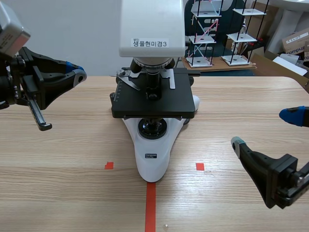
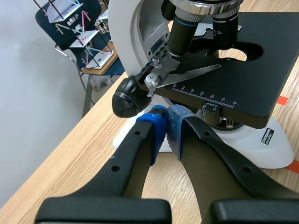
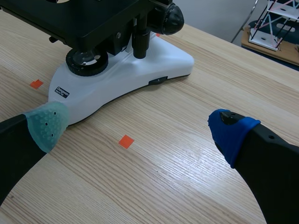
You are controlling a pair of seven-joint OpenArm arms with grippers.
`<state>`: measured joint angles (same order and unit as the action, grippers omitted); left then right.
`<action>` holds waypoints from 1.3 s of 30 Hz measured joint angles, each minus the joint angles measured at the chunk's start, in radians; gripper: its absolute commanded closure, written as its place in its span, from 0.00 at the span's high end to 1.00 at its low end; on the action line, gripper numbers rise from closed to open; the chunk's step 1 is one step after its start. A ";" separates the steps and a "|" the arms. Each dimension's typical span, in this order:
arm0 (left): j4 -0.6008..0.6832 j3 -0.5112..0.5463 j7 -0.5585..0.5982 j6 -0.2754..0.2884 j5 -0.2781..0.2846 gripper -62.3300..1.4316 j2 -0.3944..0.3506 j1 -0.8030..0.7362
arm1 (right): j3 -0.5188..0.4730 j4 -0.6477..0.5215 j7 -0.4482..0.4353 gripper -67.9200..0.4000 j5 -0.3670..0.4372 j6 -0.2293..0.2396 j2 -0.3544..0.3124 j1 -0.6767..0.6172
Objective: Return to the home posture
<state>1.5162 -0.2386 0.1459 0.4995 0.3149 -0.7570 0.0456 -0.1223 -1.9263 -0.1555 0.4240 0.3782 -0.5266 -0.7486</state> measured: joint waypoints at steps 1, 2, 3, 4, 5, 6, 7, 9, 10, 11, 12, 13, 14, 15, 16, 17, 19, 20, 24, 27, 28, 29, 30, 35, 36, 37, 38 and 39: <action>0.000 0.000 0.000 0.000 0.000 0.08 0.000 0.000 | 0.000 0.000 0.000 0.99 0.000 0.000 0.000 0.000; 0.000 0.000 0.000 0.000 0.000 0.08 0.000 0.000 | 0.000 0.000 0.000 0.99 0.000 0.000 0.000 0.000; 0.000 0.000 0.000 0.000 0.000 0.08 0.000 0.000 | 0.000 0.000 0.000 0.99 0.000 0.000 0.000 0.000; 0.000 0.000 0.000 0.000 0.000 0.08 0.000 0.000 | 0.000 0.000 0.000 0.99 0.000 0.000 0.000 0.000; 0.000 0.000 0.000 0.000 0.000 0.08 0.000 0.000 | 0.000 0.000 0.000 0.99 0.000 0.000 0.000 0.000; 0.000 0.000 0.000 0.000 0.000 0.08 0.000 0.000 | 0.000 0.000 0.000 0.99 0.000 0.000 0.000 0.000; 0.000 0.000 0.000 0.000 0.000 0.08 0.000 0.000 | 0.000 0.000 0.000 0.99 0.000 0.000 0.000 0.000; 0.000 0.000 0.000 0.000 0.000 0.08 0.000 0.000 | 0.000 0.000 0.000 0.99 0.000 0.000 0.000 0.000; 0.000 0.000 0.000 0.000 0.000 0.08 0.000 0.000 | 0.000 0.000 0.000 0.99 0.000 0.000 0.000 0.000; 0.000 0.000 0.000 0.000 0.000 0.08 0.000 0.000 | 0.000 0.000 0.000 0.99 0.000 0.000 0.000 0.000; 0.000 0.000 0.000 0.000 0.000 0.08 0.000 0.000 | 0.000 0.000 0.000 0.99 0.000 0.000 0.000 0.000; 0.000 0.000 0.000 0.000 0.000 0.08 0.000 0.000 | 0.000 0.000 0.000 0.99 0.000 0.000 0.000 0.000; 0.000 0.000 0.000 0.000 0.000 0.08 0.000 0.000 | 0.000 0.000 0.000 0.99 0.000 0.000 0.000 0.000; 0.000 0.000 0.000 0.000 0.000 0.08 0.000 0.000 | 0.000 0.000 0.000 0.99 0.000 0.000 0.000 0.000; 0.000 0.000 0.000 0.000 0.000 0.08 0.000 0.000 | 0.000 0.000 0.000 0.99 0.000 0.000 0.000 0.000; 0.000 0.000 0.000 0.000 0.000 0.08 0.000 0.000 | 0.000 0.000 0.000 0.99 0.000 0.000 0.000 0.000; 0.000 0.000 0.000 0.000 0.000 0.08 0.000 0.000 | 0.000 0.000 0.000 0.99 0.000 0.000 0.000 0.000; 0.000 0.000 0.000 0.000 0.000 0.08 0.000 0.000 | 0.000 0.000 0.000 0.99 0.000 0.000 0.000 0.000; 0.000 0.000 0.000 0.000 0.000 0.08 0.000 0.000 | 0.000 0.000 0.000 0.99 0.000 0.000 0.000 0.000; 0.000 0.000 0.000 0.000 0.000 0.09 0.000 0.000 | 0.000 0.000 0.000 0.99 0.000 0.000 0.000 0.000; 0.000 0.000 0.000 0.000 0.000 0.11 0.000 0.000 | 0.000 0.000 0.000 0.99 0.000 0.000 0.000 0.000; 0.000 0.000 0.000 0.000 0.000 0.16 0.000 0.000 | 0.000 0.000 0.000 0.99 0.000 0.000 0.000 0.000; 0.000 0.000 0.000 0.000 0.000 0.22 0.000 0.000 | 0.000 0.000 0.000 0.99 0.000 0.000 0.000 0.000; 0.000 0.000 0.017 -0.005 0.007 0.70 -0.007 -0.014 | 0.000 0.000 0.000 0.99 0.000 0.000 0.000 0.000; 0.002 0.001 0.029 -0.008 0.019 0.75 -0.014 -0.029 | 0.000 0.000 0.000 0.99 0.000 0.000 0.000 0.000; 0.002 0.003 0.045 -0.018 0.031 0.78 -0.021 -0.051 | 0.000 0.000 0.000 0.99 0.000 0.000 0.000 0.000; 0.003 0.010 0.063 -0.031 0.034 0.78 -0.027 -0.080 | 0.000 0.000 0.000 0.99 0.000 0.000 0.000 0.000; 0.004 0.025 0.081 -0.045 0.038 0.78 -0.030 -0.116 | 0.000 0.000 0.000 0.99 0.000 0.000 0.000 0.000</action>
<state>1.5200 -0.2138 0.2272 0.4545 0.3531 -0.7868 -0.0700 -0.1223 -1.9263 -0.1555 0.4240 0.3786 -0.5266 -0.7486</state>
